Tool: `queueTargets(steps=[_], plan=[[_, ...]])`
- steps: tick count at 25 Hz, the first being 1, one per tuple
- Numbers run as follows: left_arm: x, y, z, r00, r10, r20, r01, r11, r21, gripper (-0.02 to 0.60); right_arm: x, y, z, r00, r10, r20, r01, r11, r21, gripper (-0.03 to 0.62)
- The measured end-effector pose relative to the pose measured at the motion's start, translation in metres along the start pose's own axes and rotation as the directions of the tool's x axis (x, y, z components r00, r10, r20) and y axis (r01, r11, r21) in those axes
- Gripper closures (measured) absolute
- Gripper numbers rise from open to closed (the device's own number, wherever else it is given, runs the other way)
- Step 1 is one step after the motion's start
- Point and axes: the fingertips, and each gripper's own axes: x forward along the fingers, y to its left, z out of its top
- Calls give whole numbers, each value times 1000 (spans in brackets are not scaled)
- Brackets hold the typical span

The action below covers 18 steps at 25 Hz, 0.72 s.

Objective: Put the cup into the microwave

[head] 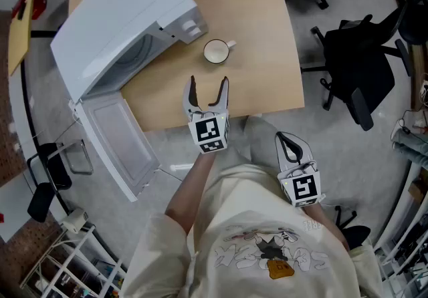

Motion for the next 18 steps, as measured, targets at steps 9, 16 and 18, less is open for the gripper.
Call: queueTargets(steps=[9,16,18], plan=[[-234,13,38,989,-136,53,140,987,-75,578,16,116,14,992,-58,110,57,998,17,589],[-270,14,7,979,-205,-19,203,977,-68,577,20,163,11,994,7,109,-5,1000,-21,589],[-275,13,7,975,-220,-11,219,974,-58,577,17,168,10,993,6,116,-3,1000,-25,589]])
